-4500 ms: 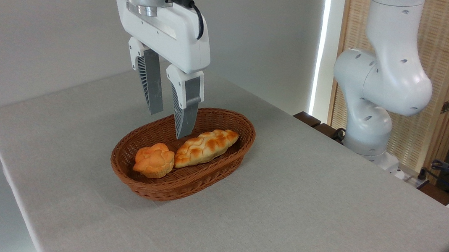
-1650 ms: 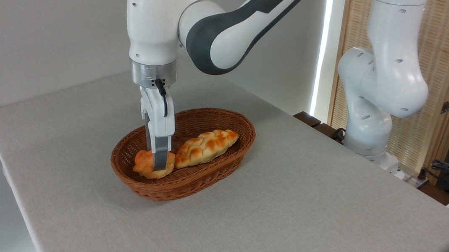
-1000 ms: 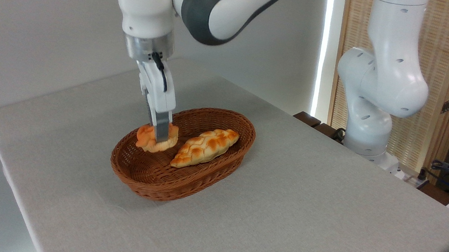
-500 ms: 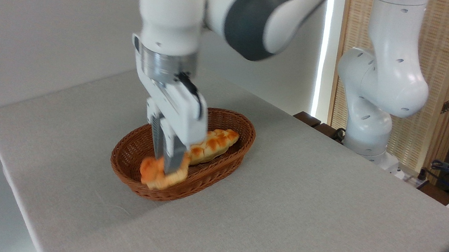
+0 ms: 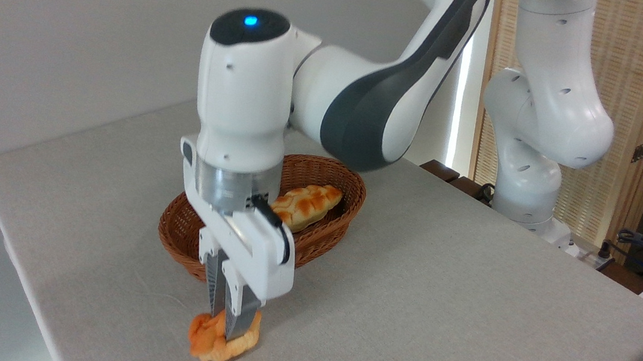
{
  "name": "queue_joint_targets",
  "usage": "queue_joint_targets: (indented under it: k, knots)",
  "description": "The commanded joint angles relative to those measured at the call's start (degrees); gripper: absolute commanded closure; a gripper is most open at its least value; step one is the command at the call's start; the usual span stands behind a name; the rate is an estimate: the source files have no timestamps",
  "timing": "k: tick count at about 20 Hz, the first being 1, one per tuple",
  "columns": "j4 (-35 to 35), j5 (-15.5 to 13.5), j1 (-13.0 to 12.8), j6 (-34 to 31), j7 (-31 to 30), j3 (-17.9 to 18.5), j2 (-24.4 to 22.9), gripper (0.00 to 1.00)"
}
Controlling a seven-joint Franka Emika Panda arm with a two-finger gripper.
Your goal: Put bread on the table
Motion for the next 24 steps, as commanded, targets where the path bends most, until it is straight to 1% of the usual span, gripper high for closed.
queue_joint_targets:
  k: [1,3,5,9,13,14,15,16,17,18,19,20,22,23,24]
  knots:
    - [0.9,-0.6,-0.1,0.7,0.2,0.4,0.7,0.0]
    - [1.0,-0.9,1.4,0.7,0.2,0.3,0.5,0.0]
    - [1.0,-0.5,1.5,0.7,0.3,0.3,0.5,0.0]
    - [1.5,-0.6,1.5,0.6,0.3,0.3,0.4,0.0]
    - [4.7,-0.9,1.7,-0.5,-0.2,0.4,-0.6,0.0]
    - [5.9,-0.9,1.7,-1.9,-0.5,0.4,-1.6,0.0]
    - [7.6,-1.0,1.8,-5.6,-0.5,0.3,-2.6,0.0]
    - [9.9,-1.0,2.9,-11.0,-0.6,-0.2,-3.5,0.0]
    - [12.9,-1.1,4.3,-16.6,-1.2,-1.4,-4.0,0.0]
    - [15.5,-1.1,5.9,-21.6,-2.6,-4.1,-4.3,0.0]
    - [16.9,-0.3,7.0,-25.0,-5.1,-6.8,-5.3,0.0]
    - [17.7,-0.1,7.1,-26.8,-7.6,-8.2,-6.0,0.0]
    - [18.2,1.0,7.1,-28.6,-11.2,-10.3,-8.0,0.0]
    - [18.5,2.0,7.1,-29.6,-11.6,-12.0,-8.2,0.0]
    - [19.3,3.2,7.2,-31.0,-12.0,-12.9,-8.3,0.0]
